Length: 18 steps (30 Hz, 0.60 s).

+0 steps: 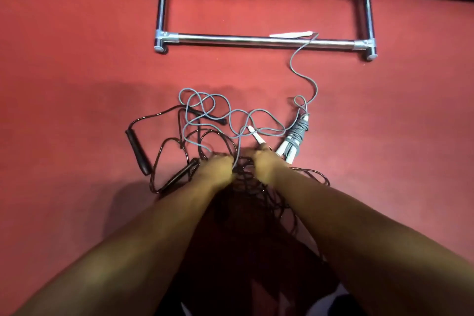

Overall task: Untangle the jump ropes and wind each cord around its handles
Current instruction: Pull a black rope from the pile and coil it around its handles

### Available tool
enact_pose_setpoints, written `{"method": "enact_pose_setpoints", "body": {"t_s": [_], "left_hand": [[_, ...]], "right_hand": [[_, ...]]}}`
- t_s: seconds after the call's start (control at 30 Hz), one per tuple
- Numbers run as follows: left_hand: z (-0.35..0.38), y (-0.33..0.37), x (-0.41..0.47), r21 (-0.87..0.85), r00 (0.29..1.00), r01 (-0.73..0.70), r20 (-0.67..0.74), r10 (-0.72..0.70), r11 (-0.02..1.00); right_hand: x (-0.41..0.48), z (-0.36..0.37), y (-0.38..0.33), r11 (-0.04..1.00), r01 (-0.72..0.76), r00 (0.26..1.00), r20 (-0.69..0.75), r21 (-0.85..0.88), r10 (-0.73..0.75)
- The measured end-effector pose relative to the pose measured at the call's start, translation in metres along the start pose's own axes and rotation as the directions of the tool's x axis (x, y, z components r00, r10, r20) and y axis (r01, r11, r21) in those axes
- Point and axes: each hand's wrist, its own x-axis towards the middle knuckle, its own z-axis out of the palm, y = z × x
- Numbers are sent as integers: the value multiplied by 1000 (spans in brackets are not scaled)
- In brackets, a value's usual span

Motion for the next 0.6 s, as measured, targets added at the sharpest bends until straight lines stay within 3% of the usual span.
{"method": "enact_pose_setpoints", "body": {"t_s": [0.07,0.13,0.23,0.33,0.4,0.5,0.6], "left_hand": [[1,-1,-1,26,1000,-28,12,28,999],[-6,-3,0,1,997,-70,37,70,998],[-29,-9,0,-137,998,-56,30,60,989],[-66,-8,-6,-299,996,-83,4,88,951],[-97,3,-22,-290,992,-124,-1,129,949],[-135,15,-48,-224,979,-202,-56,194,954],[-165,27,-81,-283,955,-289,-150,255,915]], "right_hand": [[-3,2,1,987,-44,999,-37,-156,39],[-4,-4,3,977,-88,994,-82,-196,74],[-6,-29,1,990,-116,990,-88,-81,109],[-13,-65,-7,999,-4,999,-40,-44,2],[-30,-91,-16,990,114,994,15,-89,-113],[-57,-134,-34,990,115,992,-40,-82,-119],[-96,-172,-53,980,134,991,-10,146,-134]]}}
